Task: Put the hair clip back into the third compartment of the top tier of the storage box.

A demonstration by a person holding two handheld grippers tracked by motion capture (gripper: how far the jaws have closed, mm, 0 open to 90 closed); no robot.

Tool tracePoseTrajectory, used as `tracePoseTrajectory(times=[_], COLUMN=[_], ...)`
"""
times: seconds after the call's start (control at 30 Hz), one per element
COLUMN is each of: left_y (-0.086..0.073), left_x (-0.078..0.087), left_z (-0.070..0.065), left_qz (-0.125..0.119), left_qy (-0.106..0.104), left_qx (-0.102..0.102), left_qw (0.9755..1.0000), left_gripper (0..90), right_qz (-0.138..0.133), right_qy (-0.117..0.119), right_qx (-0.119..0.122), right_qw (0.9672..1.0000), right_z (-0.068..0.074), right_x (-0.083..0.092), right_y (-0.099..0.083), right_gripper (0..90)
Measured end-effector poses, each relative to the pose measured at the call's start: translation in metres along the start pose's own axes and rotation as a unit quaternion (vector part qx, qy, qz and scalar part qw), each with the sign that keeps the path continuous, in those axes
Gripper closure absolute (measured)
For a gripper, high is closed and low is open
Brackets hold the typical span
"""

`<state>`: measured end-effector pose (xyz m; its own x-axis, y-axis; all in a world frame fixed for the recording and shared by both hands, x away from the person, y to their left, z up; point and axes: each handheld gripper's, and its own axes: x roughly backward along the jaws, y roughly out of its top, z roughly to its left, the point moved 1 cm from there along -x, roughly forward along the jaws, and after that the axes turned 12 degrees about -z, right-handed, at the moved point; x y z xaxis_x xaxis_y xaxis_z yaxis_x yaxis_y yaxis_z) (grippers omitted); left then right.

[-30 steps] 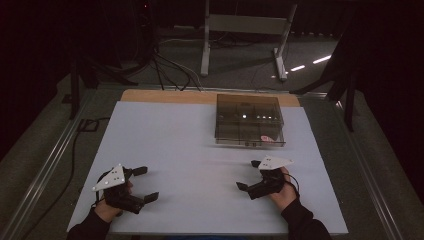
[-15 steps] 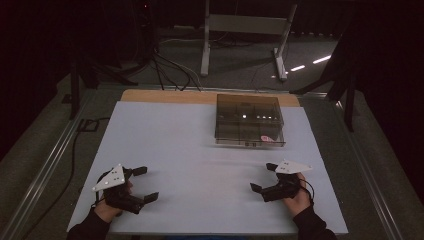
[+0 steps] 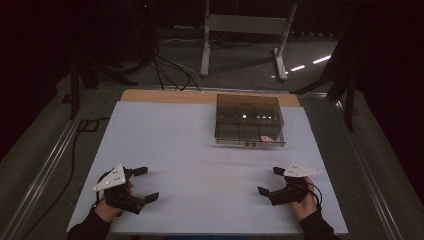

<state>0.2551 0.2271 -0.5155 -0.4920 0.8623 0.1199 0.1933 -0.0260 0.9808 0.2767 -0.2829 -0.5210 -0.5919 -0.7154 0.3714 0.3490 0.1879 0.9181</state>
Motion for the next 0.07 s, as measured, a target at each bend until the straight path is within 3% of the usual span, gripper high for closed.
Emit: tracePoseTrajectory(times=[0.07], left_y=[0.0003], left_x=[-0.0002], left_z=[0.0005], left_qz=[-0.002], left_qy=[0.001], left_qx=[0.002], left_qw=[1.0], left_gripper=[0.4], right_qz=[-0.003], right_qy=[0.0], right_qx=[0.0], right_qw=[1.0], right_z=[0.0], right_x=[0.0001], right_y=[0.0002], right_gripper=[0.0])
